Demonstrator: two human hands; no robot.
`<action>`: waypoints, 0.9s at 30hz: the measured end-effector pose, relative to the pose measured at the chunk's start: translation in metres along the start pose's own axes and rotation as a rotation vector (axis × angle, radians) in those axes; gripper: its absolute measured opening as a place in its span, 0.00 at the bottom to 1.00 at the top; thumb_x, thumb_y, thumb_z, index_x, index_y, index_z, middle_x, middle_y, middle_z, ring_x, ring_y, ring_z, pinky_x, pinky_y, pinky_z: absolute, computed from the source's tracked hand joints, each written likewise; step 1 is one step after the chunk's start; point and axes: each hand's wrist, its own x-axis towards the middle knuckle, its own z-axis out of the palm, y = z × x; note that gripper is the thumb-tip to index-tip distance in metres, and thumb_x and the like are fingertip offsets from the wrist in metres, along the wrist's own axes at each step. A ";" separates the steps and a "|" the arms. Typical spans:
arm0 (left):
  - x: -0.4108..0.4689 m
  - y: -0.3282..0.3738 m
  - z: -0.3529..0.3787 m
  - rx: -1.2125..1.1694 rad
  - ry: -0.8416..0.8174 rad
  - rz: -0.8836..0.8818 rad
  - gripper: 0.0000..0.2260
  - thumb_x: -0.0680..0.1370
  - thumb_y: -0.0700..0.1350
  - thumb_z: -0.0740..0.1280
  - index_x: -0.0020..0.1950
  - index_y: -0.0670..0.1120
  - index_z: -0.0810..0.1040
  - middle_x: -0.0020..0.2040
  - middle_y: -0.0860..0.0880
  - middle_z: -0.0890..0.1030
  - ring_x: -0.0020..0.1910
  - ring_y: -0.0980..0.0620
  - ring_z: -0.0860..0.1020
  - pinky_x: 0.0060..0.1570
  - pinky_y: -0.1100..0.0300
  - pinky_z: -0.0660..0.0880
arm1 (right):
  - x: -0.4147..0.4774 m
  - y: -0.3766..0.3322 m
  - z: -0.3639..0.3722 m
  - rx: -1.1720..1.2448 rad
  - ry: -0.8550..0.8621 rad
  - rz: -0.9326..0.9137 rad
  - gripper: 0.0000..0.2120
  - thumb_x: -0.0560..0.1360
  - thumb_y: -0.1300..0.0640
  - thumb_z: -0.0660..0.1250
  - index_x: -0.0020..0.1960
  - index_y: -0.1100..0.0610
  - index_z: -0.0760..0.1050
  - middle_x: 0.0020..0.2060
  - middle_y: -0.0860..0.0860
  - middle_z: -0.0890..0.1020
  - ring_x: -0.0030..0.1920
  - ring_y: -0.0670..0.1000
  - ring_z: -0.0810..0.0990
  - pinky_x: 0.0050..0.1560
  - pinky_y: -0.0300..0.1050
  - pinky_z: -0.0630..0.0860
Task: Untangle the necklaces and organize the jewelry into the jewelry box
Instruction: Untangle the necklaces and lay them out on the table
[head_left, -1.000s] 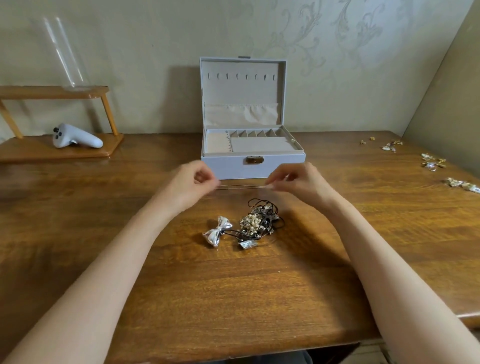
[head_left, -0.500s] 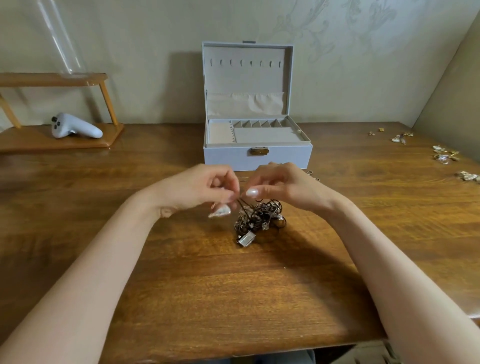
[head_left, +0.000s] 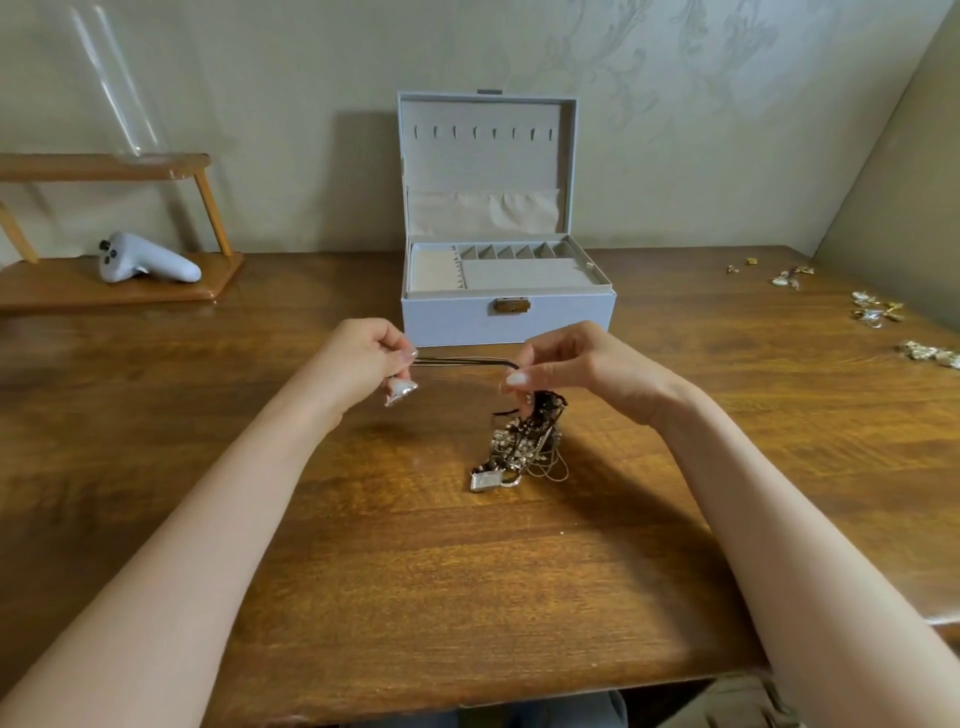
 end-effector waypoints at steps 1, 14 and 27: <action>0.001 -0.002 -0.001 0.059 -0.012 -0.009 0.04 0.79 0.39 0.63 0.45 0.46 0.76 0.41 0.47 0.78 0.39 0.54 0.76 0.37 0.64 0.69 | 0.000 0.001 -0.001 0.003 -0.008 0.017 0.05 0.68 0.50 0.71 0.35 0.50 0.82 0.36 0.51 0.84 0.51 0.52 0.83 0.60 0.45 0.71; -0.002 -0.010 -0.012 0.429 -0.454 -0.044 0.05 0.75 0.43 0.70 0.39 0.50 0.80 0.49 0.52 0.77 0.53 0.53 0.73 0.58 0.52 0.71 | 0.002 0.014 -0.006 -0.049 -0.120 0.063 0.14 0.72 0.69 0.69 0.56 0.60 0.78 0.49 0.57 0.82 0.48 0.48 0.80 0.52 0.38 0.76; -0.003 -0.011 -0.007 0.515 -0.456 0.112 0.05 0.71 0.50 0.73 0.42 0.50 0.81 0.61 0.55 0.67 0.60 0.55 0.66 0.56 0.58 0.64 | -0.005 0.016 -0.034 -0.330 0.040 0.211 0.09 0.72 0.64 0.70 0.49 0.53 0.82 0.45 0.53 0.83 0.42 0.48 0.78 0.41 0.39 0.77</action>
